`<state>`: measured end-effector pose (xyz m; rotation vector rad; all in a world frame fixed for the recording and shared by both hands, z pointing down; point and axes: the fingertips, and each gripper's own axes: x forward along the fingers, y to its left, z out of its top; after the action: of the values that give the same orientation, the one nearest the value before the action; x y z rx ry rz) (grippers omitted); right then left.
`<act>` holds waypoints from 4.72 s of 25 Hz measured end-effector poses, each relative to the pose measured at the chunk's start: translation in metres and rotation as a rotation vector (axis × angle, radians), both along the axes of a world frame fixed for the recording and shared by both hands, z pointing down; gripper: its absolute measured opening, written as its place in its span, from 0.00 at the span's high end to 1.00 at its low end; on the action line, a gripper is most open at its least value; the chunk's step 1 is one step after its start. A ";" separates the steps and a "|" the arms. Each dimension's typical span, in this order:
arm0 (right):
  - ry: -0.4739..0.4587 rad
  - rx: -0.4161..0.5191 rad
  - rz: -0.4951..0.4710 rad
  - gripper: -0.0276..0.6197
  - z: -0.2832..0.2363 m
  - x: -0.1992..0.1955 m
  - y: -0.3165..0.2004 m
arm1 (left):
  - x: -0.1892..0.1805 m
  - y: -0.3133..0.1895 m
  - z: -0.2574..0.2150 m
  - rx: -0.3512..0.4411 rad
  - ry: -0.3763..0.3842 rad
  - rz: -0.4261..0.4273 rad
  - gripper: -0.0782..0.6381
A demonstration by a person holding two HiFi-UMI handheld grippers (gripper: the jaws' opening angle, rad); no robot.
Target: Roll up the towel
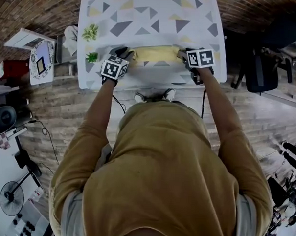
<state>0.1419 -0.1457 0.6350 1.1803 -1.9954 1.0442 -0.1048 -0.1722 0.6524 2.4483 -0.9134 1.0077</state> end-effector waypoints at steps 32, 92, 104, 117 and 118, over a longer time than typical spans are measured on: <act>-0.159 0.307 0.178 0.95 -0.084 0.021 0.026 | -0.016 0.044 -0.078 0.105 0.297 -0.241 0.71; -0.011 1.106 0.209 0.95 -0.390 0.032 0.029 | -0.114 0.055 -0.430 1.013 0.337 -0.430 0.80; -0.017 1.116 0.131 0.95 -0.398 -0.005 0.015 | -0.123 0.063 -0.424 1.011 0.336 -0.441 0.80; -0.014 1.110 0.100 0.95 -0.406 -0.018 0.014 | -0.124 0.067 -0.432 1.018 0.362 -0.436 0.80; -0.013 1.108 0.099 0.95 -0.406 -0.018 0.015 | -0.124 0.067 -0.432 1.017 0.363 -0.436 0.80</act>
<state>0.1242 -0.1308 0.2288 1.7807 -2.5985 -0.1410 -0.2283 -0.1051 0.2204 2.7581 -2.0351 -0.1420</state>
